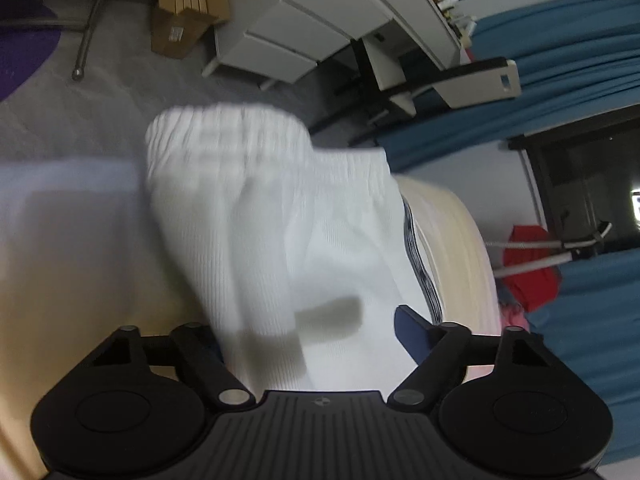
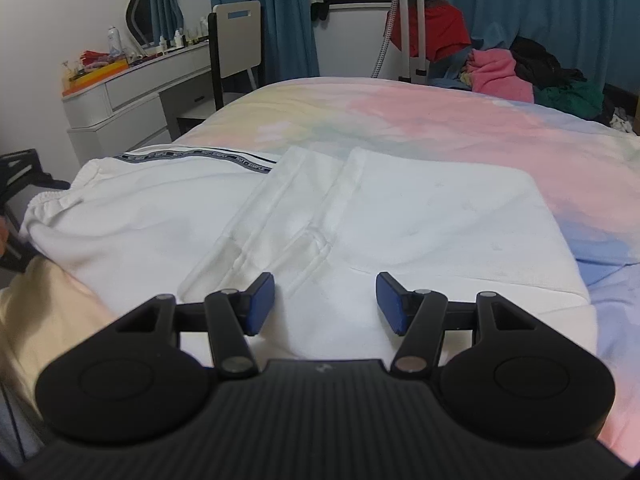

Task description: Fold clothes

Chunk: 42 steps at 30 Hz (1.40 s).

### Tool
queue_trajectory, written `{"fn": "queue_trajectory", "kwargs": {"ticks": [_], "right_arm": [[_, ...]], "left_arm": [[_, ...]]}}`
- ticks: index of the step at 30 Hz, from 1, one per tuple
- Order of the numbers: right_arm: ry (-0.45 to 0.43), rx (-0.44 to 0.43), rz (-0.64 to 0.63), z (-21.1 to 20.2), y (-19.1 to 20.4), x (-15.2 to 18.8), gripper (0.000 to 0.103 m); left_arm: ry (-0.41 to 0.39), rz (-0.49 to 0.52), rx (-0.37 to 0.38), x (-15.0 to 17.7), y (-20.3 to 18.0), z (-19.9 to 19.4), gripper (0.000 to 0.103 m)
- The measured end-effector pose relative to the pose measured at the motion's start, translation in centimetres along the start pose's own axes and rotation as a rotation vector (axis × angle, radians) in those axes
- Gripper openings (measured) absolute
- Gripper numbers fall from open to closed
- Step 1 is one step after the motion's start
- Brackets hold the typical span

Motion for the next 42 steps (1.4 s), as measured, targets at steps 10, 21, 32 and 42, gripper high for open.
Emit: {"fn": "queue_trajectory", "kwargs": {"ticks": [10, 21, 32, 42], "right_arm": [[0.090, -0.059, 0.057, 2.5, -0.8, 1.0, 0.058], [-0.082, 0.149, 0.161, -2.9, -5.1, -0.4, 0.059], [-0.318, 0.343, 0.556, -9.6, -14.9, 0.4, 0.059], [-0.470, 0.527, 0.859, -13.6, -22.7, 4.6, 0.061]], "left_arm": [[-0.264, 0.245, -0.021, 2.3, -5.5, -2.9, 0.021], [-0.582, 0.518, 0.058, 9.6, -16.6, -8.3, 0.010], [-0.729, 0.941, 0.227, 30.1, -27.3, -6.5, 0.010], [-0.756, 1.454, 0.387, 51.5, -32.3, 0.5, 0.010]]}}
Point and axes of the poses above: each gripper's, at about its wrist camera, not at the fingertips, and z roughly the way its jaws point, y to its left, x to its underside, the point moved 4 cm from there along z, roughly the way its jaws point, and after that the axes turned 10 degrees about -x, right-handed, at the moved point
